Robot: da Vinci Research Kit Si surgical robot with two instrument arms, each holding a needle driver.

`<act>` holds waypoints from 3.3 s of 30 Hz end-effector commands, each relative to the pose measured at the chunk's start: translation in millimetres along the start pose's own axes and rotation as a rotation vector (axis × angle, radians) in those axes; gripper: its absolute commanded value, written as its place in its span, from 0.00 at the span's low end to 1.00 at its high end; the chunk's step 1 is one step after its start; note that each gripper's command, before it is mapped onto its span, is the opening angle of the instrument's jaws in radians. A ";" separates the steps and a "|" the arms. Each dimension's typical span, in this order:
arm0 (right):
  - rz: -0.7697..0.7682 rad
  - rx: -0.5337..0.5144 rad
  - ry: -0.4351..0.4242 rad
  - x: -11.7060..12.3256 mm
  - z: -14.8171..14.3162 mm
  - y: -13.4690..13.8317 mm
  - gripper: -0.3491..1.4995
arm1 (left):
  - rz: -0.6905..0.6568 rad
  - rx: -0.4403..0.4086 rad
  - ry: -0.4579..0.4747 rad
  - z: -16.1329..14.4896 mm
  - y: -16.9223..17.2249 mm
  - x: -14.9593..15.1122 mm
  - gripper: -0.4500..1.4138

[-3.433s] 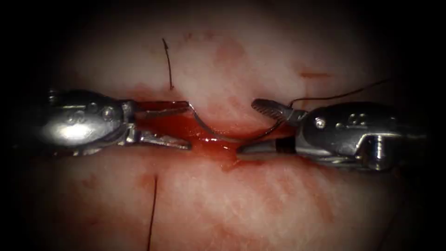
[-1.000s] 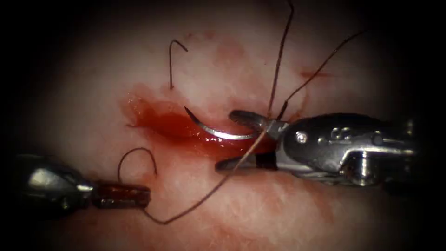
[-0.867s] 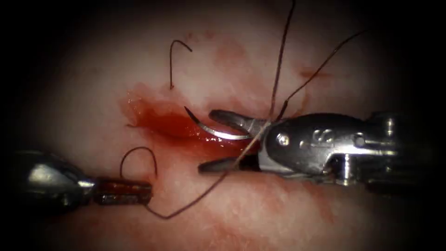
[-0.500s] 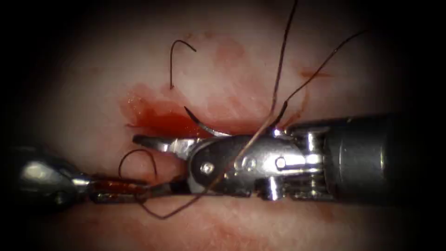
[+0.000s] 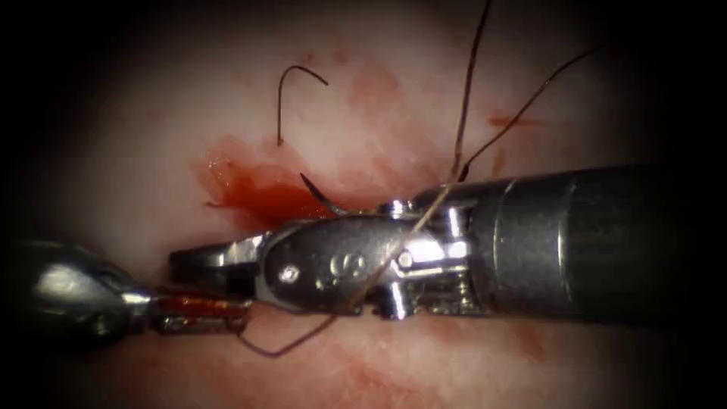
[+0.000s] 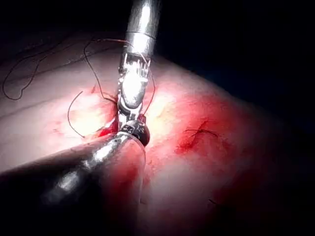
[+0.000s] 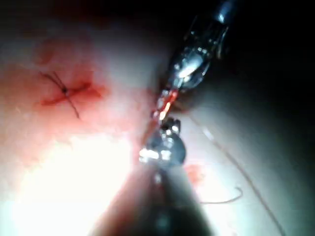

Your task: Wound Closure

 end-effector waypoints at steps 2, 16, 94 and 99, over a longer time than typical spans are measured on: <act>0.003 0.009 -0.008 -0.5 0.4 0.0 0.00 | 0.000 -0.001 0.001 0.8 0.2 -0.2 0.00; 0.180 0.002 -0.120 -5.7 1.1 0.8 0.00 | -0.294 0.035 -0.051 0.7 -1.6 0.6 0.75; 0.528 -0.201 -0.274 2.7 -1.7 3.0 0.83 | -0.367 0.166 0.227 -3.6 -5.0 0.0 0.00; 0.503 -0.292 -0.275 1.6 1.0 4.4 0.85 | -0.373 0.160 0.241 -3.7 -4.9 0.7 0.00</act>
